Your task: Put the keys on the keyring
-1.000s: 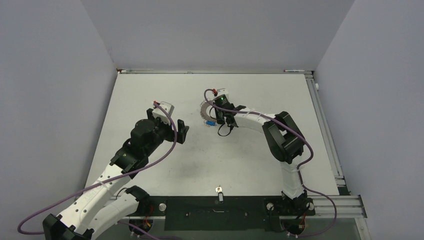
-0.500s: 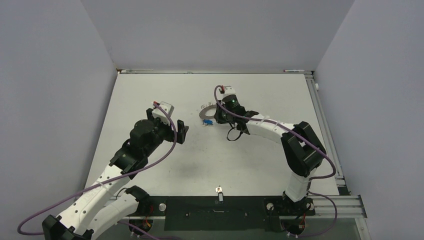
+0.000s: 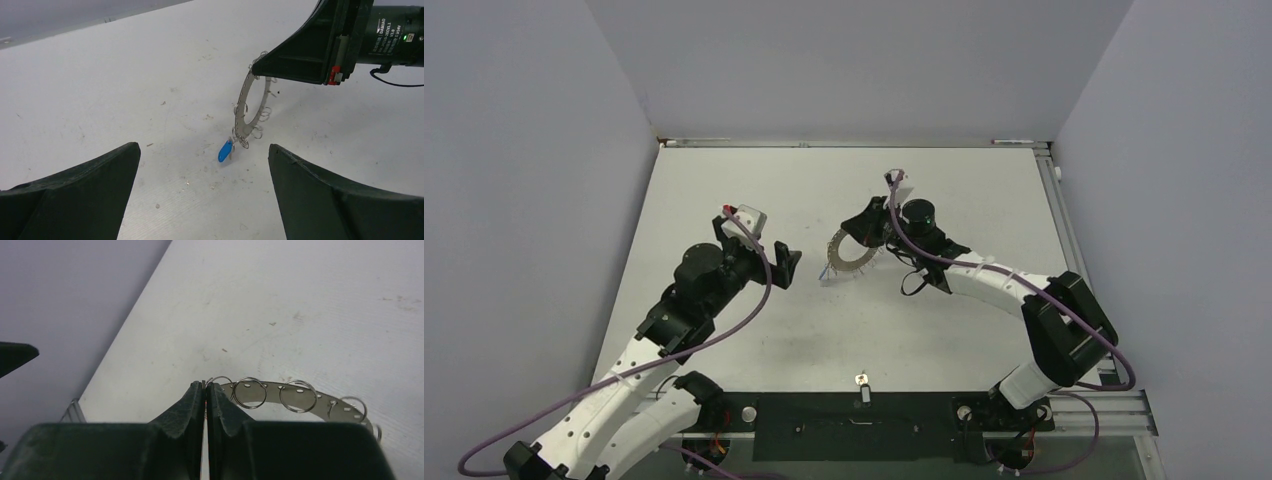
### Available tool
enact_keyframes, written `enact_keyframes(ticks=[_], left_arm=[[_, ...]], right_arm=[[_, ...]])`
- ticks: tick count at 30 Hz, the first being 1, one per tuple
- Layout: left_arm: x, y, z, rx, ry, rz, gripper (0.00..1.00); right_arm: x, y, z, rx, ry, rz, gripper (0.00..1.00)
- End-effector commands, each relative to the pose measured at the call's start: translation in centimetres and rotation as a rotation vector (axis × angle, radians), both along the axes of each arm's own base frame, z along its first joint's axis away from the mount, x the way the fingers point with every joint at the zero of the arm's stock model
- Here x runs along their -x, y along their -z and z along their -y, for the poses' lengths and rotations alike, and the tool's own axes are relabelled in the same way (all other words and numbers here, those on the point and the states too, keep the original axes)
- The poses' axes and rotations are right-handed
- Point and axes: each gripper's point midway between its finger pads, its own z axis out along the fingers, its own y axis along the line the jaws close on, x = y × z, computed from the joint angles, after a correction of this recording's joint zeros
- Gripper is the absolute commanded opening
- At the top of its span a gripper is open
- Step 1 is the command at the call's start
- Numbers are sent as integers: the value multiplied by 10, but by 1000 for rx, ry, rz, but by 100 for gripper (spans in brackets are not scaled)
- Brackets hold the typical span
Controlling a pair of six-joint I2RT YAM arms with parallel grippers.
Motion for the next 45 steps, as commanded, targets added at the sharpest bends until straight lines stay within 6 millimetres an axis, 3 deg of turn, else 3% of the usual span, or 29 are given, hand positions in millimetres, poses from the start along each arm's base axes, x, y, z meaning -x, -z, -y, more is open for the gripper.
enact_keyframes(ticks=[1, 4, 11, 19, 23, 27, 30, 34, 36, 40, 45], left_arm=[[3, -27, 9, 61, 48, 85, 100], [8, -33, 13, 89, 81, 98, 100], [19, -42, 25, 133, 165, 104, 89], [37, -51, 45, 190, 307, 96, 80], [29, -47, 39, 176, 254, 90, 79], [6, -32, 12, 119, 61, 46, 79], [-7, -24, -6, 80, -55, 20, 79], [-13, -18, -16, 43, -110, 3, 79], [-13, -15, -16, 34, -107, -4, 81], [-13, -14, -15, 31, -102, -16, 83], [-13, -12, -12, 24, -84, -20, 83]], right_arm=[[23, -70, -12, -233, -152, 187, 5], [43, -86, -14, -280, -245, 280, 5], [91, -107, -9, -288, -418, 505, 5], [142, -106, 9, -190, -423, 893, 5], [128, -103, 17, -127, -331, 893, 5], [88, -73, 13, 73, -218, 696, 11], [76, -42, 9, 181, -224, 535, 19], [76, -5, 8, 308, -221, 355, 39], [74, 12, 13, 367, -191, 266, 41], [89, 39, 13, 452, -211, 184, 51], [103, 55, 9, 486, -177, 121, 52]])
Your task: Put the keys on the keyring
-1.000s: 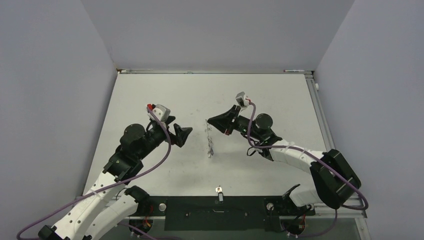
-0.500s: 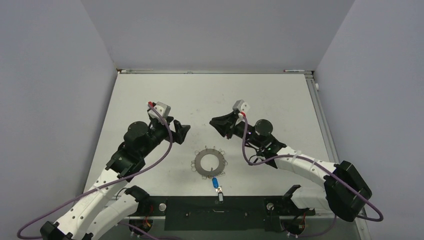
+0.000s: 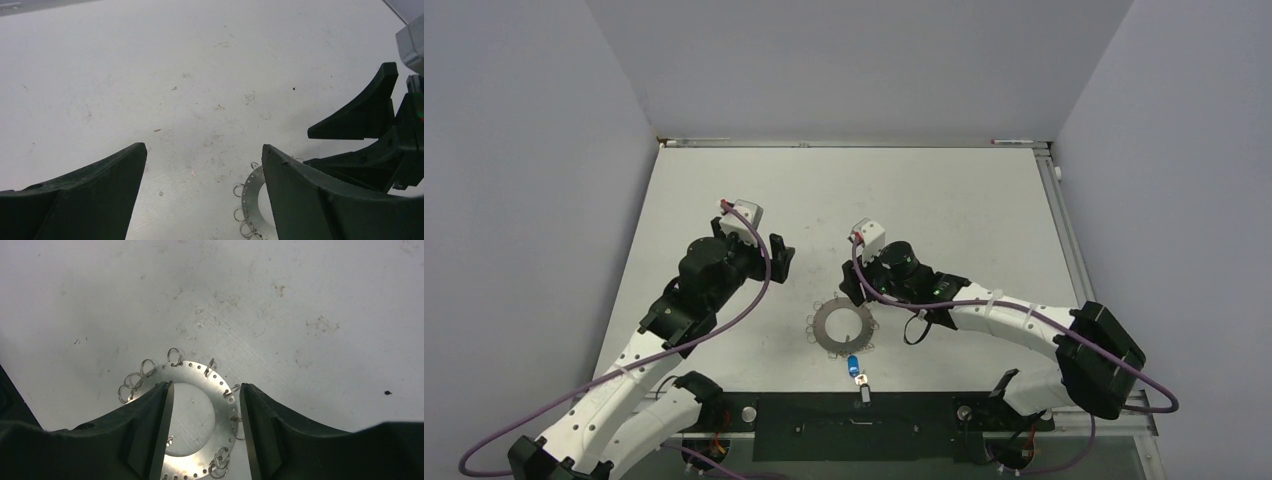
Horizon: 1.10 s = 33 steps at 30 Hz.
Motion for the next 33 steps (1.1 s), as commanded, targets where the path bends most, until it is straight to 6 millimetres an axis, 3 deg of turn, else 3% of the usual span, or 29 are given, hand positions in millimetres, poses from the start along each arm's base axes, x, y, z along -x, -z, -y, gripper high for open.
enact_keyframes(ticks=[1, 12, 16, 20, 33], left_arm=[[-4, -25, 1, 15, 3, 53, 83], [-3, -22, 5, 12, 24, 47, 82], [-3, -22, 4, 8, 25, 52, 82], [-2, -24, 5, 9, 31, 56, 81], [0, -25, 7, 9, 48, 64, 80]], right_arm=[[6, 6, -1, 35, 87, -38, 52], [5, 36, -6, 64, 239, -126, 46], [-1, 42, 3, 57, 362, -149, 43], [2, 54, 11, 104, 438, -206, 40], [15, 62, 32, 174, 584, -221, 37]])
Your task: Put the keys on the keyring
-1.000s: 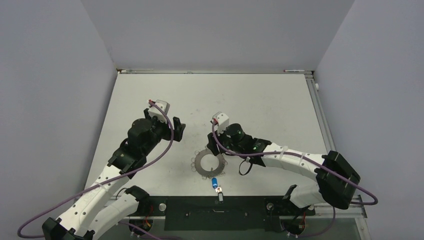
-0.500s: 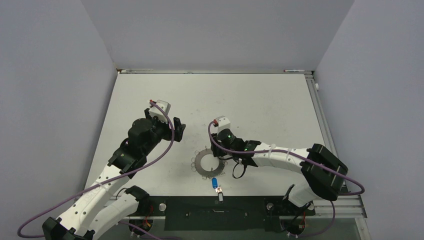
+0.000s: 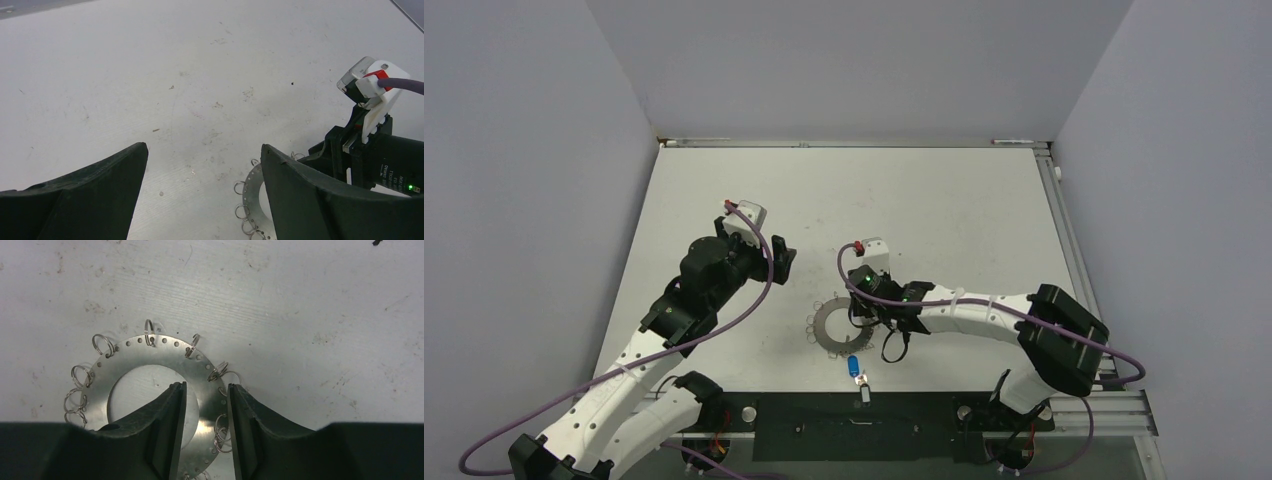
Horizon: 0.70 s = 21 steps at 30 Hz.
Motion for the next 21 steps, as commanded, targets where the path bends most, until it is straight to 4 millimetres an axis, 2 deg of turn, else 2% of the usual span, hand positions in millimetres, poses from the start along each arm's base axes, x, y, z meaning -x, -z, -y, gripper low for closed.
enact_keyframes(ticks=[1, 10, 16, 21], left_arm=[[0, -27, 4, 30, 20, 63, 80], [1, -28, 6, 34, 30, 65, 80], [2, -29, 6, 35, 34, 69, 80], [2, -29, 7, 35, 39, 68, 80]], right_arm=[[0, -12, 11, 3, 114, 19, 37], [21, -12, 35, -121, 216, -15, 42], [32, -4, 27, -171, 155, -44, 43], [39, 6, 14, -132, 11, -44, 43]])
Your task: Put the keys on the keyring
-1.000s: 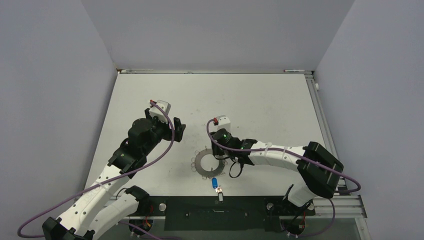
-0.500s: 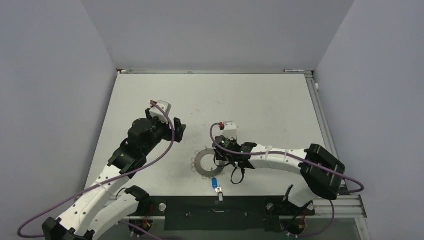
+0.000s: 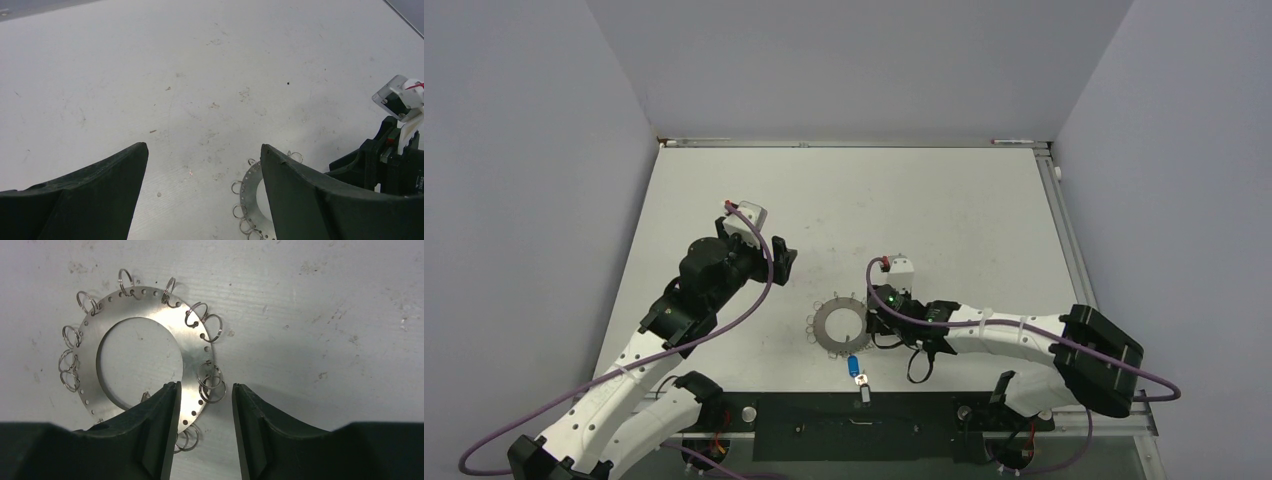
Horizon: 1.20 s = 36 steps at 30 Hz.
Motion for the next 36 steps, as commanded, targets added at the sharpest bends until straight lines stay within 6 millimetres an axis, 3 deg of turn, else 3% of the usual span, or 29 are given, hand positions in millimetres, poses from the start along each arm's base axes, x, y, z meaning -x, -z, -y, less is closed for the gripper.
enact_keyframes(ticks=[1, 11, 17, 22, 30, 36], left_arm=[[0, -27, 4, 31, 23, 64, 80], [-1, -23, 4, 19, 22, 58, 80], [-1, -22, 5, 15, 23, 56, 80], [-1, -22, 5, 15, 24, 54, 80], [0, -21, 7, 13, 38, 54, 80], [8, -12, 28, -9, 141, 57, 80]], right_arm=[[-1, -3, -19, 5, -119, 40, 43], [-14, 10, -16, 199, -206, 71, 42], [-25, 6, -5, 254, -174, 109, 28], [-37, 7, 11, 296, -137, 107, 26], [-42, -4, 16, 169, -120, 57, 38], [-42, -22, 33, 39, -49, 49, 53]])
